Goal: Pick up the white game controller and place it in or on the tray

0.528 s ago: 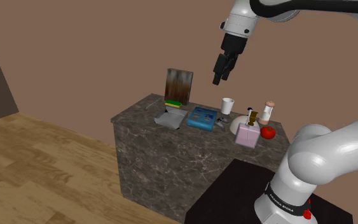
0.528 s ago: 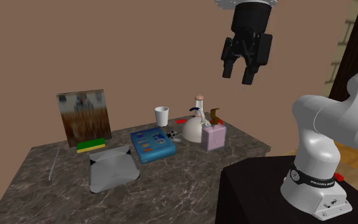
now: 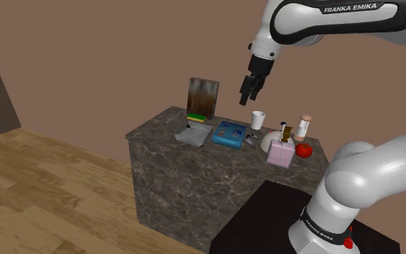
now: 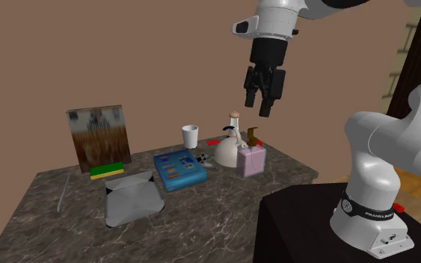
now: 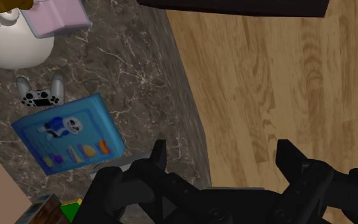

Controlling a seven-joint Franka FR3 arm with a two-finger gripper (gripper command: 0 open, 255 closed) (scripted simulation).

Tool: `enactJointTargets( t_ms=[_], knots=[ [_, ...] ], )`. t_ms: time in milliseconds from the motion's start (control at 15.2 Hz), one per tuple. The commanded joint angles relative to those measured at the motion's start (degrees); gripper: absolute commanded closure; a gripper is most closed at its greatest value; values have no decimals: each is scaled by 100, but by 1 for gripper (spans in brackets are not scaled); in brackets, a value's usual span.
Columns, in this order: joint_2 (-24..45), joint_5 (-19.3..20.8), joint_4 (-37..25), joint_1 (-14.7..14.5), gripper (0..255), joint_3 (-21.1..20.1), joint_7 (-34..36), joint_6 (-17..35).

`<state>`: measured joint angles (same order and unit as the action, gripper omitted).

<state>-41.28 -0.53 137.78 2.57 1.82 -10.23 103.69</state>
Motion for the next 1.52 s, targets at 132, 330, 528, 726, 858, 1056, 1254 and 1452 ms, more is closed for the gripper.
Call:
enactJointTargets(
  t_ms=[132,330,528,726,858,1056,1254,1452],
  knots=[
    [323,160,325,185,0,289,-208,636],
    [657,264,464,320,0,513,-368,1100],
    [1051,345,545,444,0,743,-532,1566],
    [1499,392,566,550,0,979,-706,2028],
    [1825,397,547,611,0,1139,-832,2330],
    [2351,352,468,684,0,1379,-1043,2766],
    [2915,222,330,740,0,1613,-1296,3173],
    [3513,-12,134,790,0,1828,-1604,3541]
  ],
)
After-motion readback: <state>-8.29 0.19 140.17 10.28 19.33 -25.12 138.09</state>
